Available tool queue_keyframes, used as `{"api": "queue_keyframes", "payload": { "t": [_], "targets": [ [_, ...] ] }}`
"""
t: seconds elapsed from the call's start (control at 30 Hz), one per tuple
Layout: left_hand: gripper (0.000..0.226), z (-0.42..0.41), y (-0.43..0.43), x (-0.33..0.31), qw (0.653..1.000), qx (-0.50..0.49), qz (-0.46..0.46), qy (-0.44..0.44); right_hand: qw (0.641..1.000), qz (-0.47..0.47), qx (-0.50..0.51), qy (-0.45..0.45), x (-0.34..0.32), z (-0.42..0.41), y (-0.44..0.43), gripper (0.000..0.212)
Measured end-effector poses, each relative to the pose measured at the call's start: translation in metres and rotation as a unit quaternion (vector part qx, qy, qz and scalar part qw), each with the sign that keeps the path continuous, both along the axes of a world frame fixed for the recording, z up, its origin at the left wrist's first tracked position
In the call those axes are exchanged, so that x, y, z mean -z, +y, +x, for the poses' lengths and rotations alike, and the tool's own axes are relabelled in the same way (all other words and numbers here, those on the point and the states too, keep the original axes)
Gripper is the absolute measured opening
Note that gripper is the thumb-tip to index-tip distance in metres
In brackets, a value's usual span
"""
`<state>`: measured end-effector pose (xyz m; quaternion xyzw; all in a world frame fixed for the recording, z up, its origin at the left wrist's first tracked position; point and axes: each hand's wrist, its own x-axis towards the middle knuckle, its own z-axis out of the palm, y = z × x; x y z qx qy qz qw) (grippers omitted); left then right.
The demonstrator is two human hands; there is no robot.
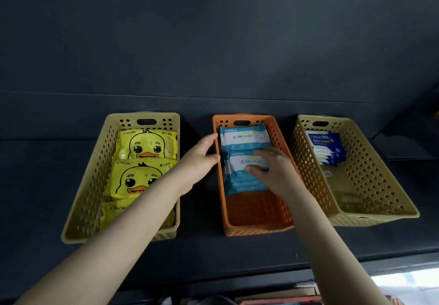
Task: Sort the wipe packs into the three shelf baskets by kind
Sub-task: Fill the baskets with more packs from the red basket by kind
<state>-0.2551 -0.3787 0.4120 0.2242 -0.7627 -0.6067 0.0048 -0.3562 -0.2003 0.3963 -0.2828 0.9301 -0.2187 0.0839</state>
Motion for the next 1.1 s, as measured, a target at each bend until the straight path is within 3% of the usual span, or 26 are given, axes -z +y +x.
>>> {"api": "queue_keyframes", "payload": {
  "t": [0.17,0.3,0.37,0.63,0.87,1.1],
  "targets": [
    [0.054,0.008,-0.002,-0.029,0.987,0.056,-0.149,-0.001,0.999,-0.028,-0.032,0.033,-0.040,-0.002,0.003,0.061],
    [0.056,0.027,-0.008,-0.062,0.942,0.104,-0.318,0.012,0.993,-0.029,-0.050,0.104,-0.075,0.015,0.010,0.055],
    [0.054,0.042,-0.009,-0.072,0.929,0.100,-0.355,0.027,0.991,-0.036,-0.041,0.119,-0.086,0.035,0.016,0.053],
    [0.039,0.153,0.021,-0.051,0.904,0.122,-0.388,0.130,0.985,-0.087,0.042,0.141,-0.075,0.172,0.063,0.047],
    [0.037,0.247,0.071,0.017,0.915,0.229,-0.322,0.082,0.990,-0.053,0.125,0.026,-0.008,0.305,0.137,0.045],
    [0.041,0.287,0.140,0.090,0.908,0.325,-0.266,0.000,0.967,0.018,0.238,-0.087,0.063,0.378,0.226,0.042]
  ]
}}
